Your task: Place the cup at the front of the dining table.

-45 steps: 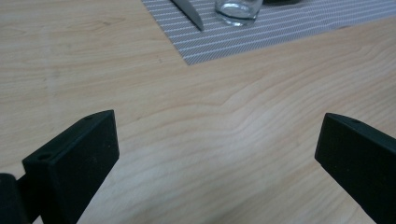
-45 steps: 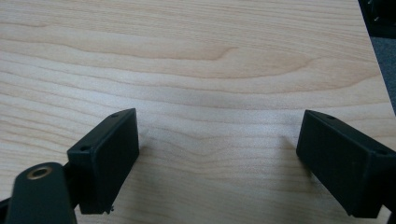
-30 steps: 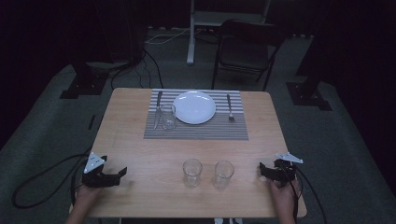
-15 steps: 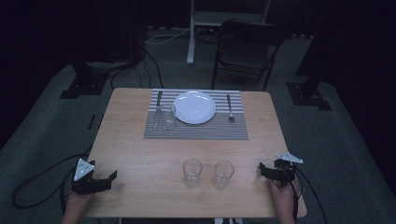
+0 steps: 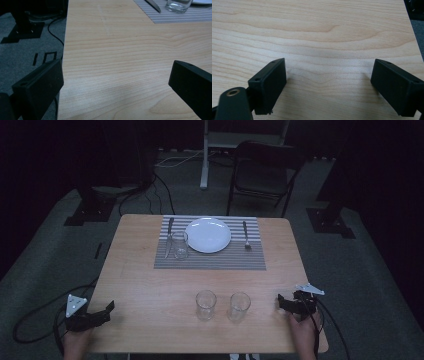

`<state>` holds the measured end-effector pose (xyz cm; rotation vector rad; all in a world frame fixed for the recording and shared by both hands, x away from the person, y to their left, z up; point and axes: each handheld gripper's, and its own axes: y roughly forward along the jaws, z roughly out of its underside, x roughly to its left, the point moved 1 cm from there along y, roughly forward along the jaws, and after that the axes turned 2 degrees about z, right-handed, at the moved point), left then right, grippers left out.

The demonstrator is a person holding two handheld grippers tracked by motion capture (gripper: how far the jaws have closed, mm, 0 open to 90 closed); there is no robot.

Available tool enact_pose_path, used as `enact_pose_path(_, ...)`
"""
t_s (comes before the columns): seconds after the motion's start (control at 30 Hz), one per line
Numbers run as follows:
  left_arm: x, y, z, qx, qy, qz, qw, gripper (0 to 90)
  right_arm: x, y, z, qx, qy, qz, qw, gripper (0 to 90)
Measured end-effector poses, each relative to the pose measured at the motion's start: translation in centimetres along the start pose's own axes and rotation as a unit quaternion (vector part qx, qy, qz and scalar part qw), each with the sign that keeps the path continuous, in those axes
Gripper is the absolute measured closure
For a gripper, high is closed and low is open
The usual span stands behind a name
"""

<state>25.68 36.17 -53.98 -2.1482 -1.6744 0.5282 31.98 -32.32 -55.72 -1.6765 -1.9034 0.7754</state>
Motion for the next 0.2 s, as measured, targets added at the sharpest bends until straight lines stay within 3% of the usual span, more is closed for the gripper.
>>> enact_pose_path(0.2,0.0,0.21,-0.03,-0.002,-0.008,0.003,1.0,0.2,0.0,0.0,0.0,0.0,0.0,0.0,1.0,12.7)
